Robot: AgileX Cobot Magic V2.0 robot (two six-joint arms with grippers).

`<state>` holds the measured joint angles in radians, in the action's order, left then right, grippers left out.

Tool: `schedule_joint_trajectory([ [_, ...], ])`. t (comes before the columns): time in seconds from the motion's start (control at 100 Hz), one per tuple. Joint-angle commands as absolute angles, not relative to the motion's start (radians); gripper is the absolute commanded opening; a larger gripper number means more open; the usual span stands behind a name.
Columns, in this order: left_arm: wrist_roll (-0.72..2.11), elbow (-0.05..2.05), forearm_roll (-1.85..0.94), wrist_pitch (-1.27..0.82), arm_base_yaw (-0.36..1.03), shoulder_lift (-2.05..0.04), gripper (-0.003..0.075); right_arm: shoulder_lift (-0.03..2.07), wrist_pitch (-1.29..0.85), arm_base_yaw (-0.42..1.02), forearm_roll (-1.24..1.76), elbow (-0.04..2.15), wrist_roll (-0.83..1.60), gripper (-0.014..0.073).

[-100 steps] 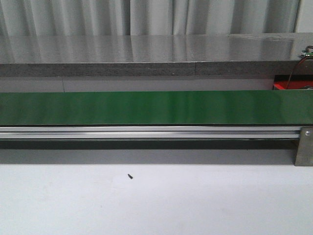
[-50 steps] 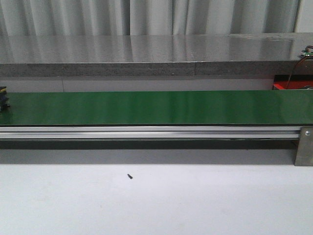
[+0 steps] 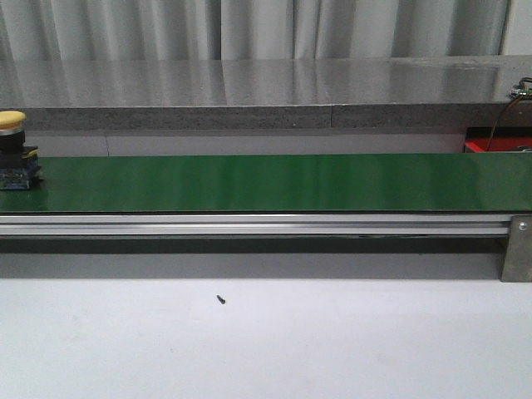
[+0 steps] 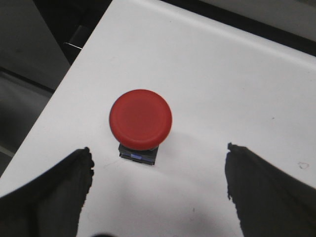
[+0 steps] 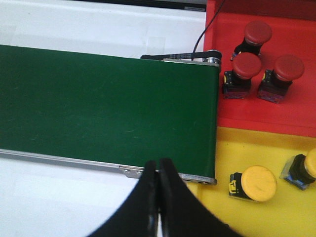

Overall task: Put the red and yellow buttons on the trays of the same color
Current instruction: 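Move the left gripper over the red push-button on the table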

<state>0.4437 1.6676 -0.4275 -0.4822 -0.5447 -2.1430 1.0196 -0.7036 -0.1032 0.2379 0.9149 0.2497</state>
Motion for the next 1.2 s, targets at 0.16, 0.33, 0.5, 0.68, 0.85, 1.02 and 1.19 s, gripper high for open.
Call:
schedule_joint_trajectory([
  [0.16, 0.433, 1.784, -0.442, -0.42, -0.548, -2.151, 0.0523, 1.004, -0.645, -0.104, 0.25, 0.947, 0.252, -0.0068],
  [0.33, 0.433, 1.838, -0.445, -0.414, -0.548, -2.191, 0.0523, 1.004, -0.645, -0.104, 0.25, 0.947, 0.252, -0.0068],
  [0.5, 0.433, 1.892, -0.447, -0.441, -0.548, -2.239, 0.0522, 1.004, -0.645, -0.104, 0.25, 0.947, 0.252, -0.0068],
  [0.68, 0.432, 1.896, -0.458, -0.43, -0.546, -2.253, 0.0512, 1.004, -0.645, -0.104, 0.25, 0.947, 0.252, -0.0068],
  [0.85, 0.432, 1.896, -0.458, -0.429, -0.546, -2.253, 0.0421, 1.004, -0.645, -0.104, 0.25, 0.947, 0.252, -0.0068],
  [1.02, 0.432, 1.896, -0.458, -0.451, -0.546, -2.253, 0.0162, 1.004, -0.645, -0.104, 0.25, 0.947, 0.252, -0.0068],
  [1.19, 0.432, 1.896, -0.467, -0.481, -0.546, -2.244, 0.0008, 1.004, -0.645, -0.104, 0.25, 0.947, 0.252, -0.0068],
])
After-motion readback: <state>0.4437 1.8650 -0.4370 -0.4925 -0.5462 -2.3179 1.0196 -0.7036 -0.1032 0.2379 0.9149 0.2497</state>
